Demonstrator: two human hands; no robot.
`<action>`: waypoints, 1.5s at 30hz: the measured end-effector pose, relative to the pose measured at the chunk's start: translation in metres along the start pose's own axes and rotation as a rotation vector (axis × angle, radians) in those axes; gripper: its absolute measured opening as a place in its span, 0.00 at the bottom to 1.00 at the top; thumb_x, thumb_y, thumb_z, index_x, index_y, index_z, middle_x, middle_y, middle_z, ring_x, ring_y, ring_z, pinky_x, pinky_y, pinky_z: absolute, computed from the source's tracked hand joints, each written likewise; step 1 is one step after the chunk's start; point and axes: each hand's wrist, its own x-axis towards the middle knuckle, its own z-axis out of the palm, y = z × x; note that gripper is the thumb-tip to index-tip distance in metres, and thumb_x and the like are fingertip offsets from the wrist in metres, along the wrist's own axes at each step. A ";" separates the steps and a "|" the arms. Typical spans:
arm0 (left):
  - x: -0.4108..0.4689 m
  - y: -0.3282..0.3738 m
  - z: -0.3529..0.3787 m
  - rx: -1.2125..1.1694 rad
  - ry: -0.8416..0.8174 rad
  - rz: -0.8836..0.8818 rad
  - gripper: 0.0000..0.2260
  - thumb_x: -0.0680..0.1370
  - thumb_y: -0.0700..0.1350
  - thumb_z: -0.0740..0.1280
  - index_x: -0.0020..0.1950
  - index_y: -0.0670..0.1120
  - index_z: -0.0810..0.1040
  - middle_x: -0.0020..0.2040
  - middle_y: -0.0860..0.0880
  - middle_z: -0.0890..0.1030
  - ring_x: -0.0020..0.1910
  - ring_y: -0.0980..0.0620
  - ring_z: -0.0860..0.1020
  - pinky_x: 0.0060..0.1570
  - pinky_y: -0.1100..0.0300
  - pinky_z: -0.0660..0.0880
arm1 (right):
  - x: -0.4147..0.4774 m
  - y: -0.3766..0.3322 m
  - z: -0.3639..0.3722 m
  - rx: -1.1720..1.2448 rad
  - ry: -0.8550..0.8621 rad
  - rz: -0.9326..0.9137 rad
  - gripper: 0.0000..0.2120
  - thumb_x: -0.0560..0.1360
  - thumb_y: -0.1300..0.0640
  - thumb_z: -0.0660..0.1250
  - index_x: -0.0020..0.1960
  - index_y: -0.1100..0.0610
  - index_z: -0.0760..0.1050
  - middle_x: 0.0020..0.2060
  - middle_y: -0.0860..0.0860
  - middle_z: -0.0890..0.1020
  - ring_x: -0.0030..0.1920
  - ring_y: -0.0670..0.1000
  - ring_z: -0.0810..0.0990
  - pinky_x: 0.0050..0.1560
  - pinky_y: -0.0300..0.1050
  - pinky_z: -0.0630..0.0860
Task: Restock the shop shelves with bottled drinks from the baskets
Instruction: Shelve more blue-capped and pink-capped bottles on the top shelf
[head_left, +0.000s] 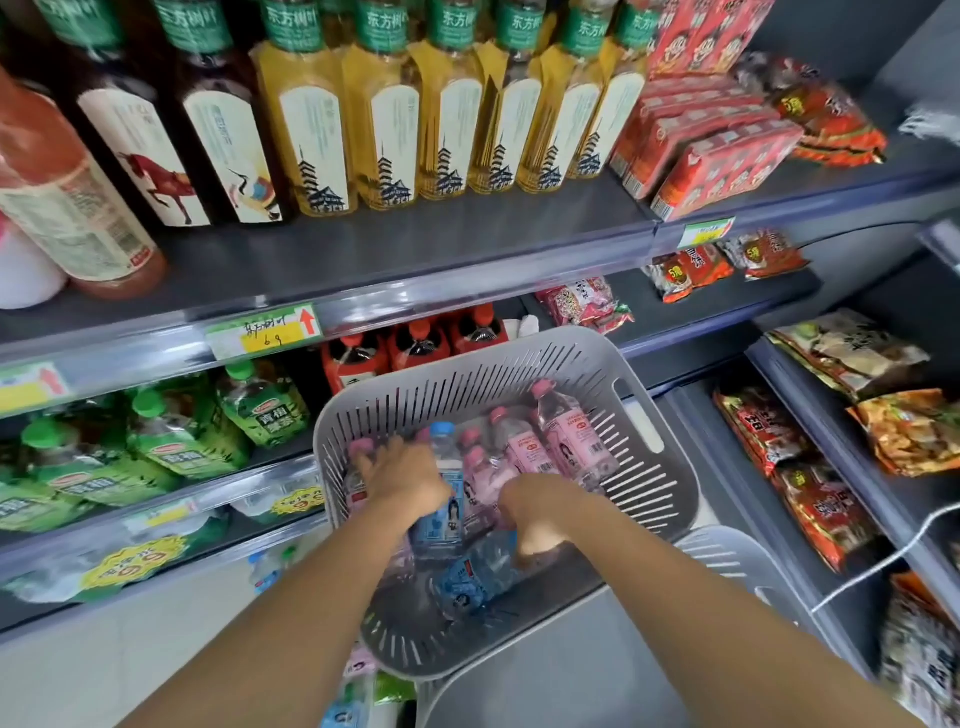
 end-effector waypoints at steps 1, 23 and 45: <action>0.001 0.001 0.002 -0.055 -0.015 0.010 0.30 0.71 0.51 0.73 0.69 0.48 0.66 0.63 0.44 0.72 0.65 0.42 0.70 0.68 0.43 0.61 | 0.002 0.001 -0.005 0.045 0.004 -0.016 0.05 0.70 0.62 0.71 0.40 0.63 0.76 0.37 0.55 0.79 0.38 0.55 0.79 0.34 0.43 0.74; 0.006 0.006 0.020 -0.413 -0.167 -0.018 0.19 0.74 0.33 0.64 0.65 0.44 0.71 0.42 0.46 0.77 0.31 0.54 0.74 0.25 0.62 0.68 | 0.019 -0.007 0.006 0.789 0.365 0.323 0.29 0.76 0.34 0.59 0.66 0.55 0.71 0.56 0.53 0.80 0.56 0.54 0.78 0.48 0.44 0.71; -0.081 -0.026 -0.094 -1.141 -0.137 -0.013 0.28 0.71 0.38 0.75 0.67 0.49 0.68 0.58 0.49 0.80 0.53 0.48 0.80 0.44 0.53 0.79 | -0.049 -0.007 -0.049 1.699 0.587 -0.023 0.20 0.68 0.61 0.77 0.57 0.60 0.75 0.47 0.53 0.83 0.42 0.50 0.85 0.41 0.46 0.81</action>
